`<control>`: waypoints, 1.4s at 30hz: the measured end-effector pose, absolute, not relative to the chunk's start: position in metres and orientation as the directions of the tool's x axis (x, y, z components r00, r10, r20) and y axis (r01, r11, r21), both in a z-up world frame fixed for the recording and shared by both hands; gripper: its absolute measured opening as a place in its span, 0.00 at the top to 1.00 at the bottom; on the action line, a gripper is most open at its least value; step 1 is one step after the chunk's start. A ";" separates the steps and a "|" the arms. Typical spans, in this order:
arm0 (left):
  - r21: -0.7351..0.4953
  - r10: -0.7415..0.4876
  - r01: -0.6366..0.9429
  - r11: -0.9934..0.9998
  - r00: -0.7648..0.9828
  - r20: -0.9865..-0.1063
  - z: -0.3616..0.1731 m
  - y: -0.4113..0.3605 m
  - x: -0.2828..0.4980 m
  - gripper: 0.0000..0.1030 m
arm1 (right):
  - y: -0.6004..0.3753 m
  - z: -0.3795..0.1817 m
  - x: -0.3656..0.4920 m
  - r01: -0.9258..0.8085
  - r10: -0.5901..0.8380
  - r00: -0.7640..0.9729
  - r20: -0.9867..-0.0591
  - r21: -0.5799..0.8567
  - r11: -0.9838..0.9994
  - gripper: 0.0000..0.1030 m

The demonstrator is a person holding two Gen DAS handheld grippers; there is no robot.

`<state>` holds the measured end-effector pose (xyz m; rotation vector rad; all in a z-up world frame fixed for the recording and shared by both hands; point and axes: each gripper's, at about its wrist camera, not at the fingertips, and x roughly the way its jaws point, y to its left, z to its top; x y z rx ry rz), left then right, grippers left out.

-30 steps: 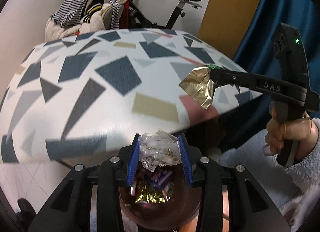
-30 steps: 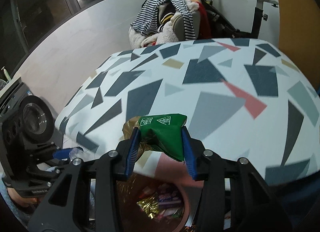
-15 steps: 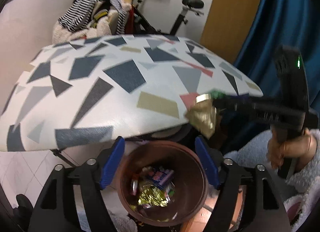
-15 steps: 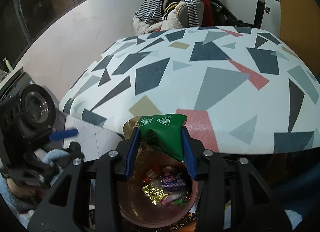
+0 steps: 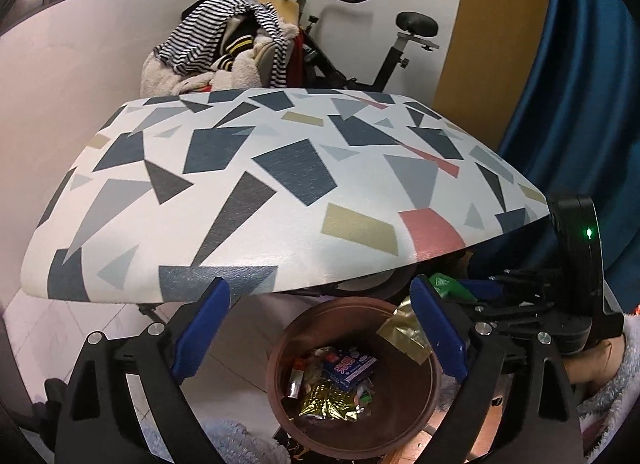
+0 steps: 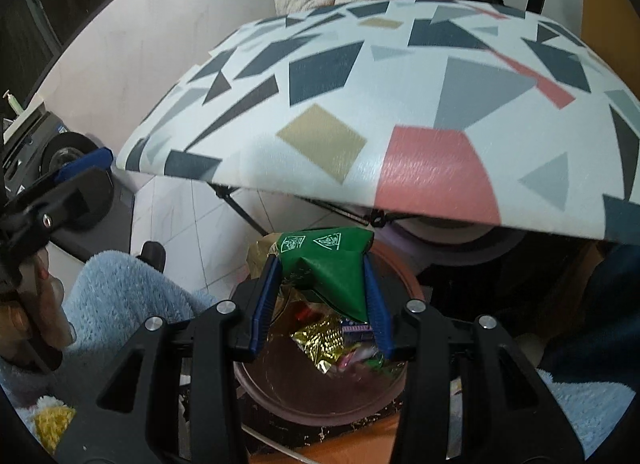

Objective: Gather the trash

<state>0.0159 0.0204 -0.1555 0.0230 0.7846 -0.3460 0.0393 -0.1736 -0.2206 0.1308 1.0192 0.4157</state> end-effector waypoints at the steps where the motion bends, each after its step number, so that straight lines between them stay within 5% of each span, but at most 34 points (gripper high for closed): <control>1: -0.107 -0.292 0.307 0.946 0.656 -0.696 -0.156 0.022 0.016 0.13 | -0.172 -0.223 0.039 -0.274 0.394 0.445 -0.804 0.297 0.915 0.58; 6: -0.095 -0.266 0.282 0.955 0.666 -0.697 -0.155 0.026 0.019 0.10 | -0.168 -0.232 0.039 -0.272 0.381 0.427 -0.820 0.286 0.919 0.54; 14: -0.085 -0.243 0.255 0.963 0.690 -0.682 -0.150 0.030 0.019 0.08 | -0.166 -0.220 0.037 -0.264 0.300 0.500 -0.812 0.187 0.946 0.09; 36: 0.111 -0.126 0.177 0.978 0.924 -0.361 -0.005 0.001 0.013 0.06 | -0.228 -0.053 0.056 -0.167 0.169 0.814 -0.556 0.054 0.984 0.06; 42: 0.078 -0.134 0.173 0.982 0.923 -0.361 0.013 0.000 0.016 0.06 | -0.241 -0.023 0.051 -0.157 0.170 0.844 -0.509 0.068 0.985 0.06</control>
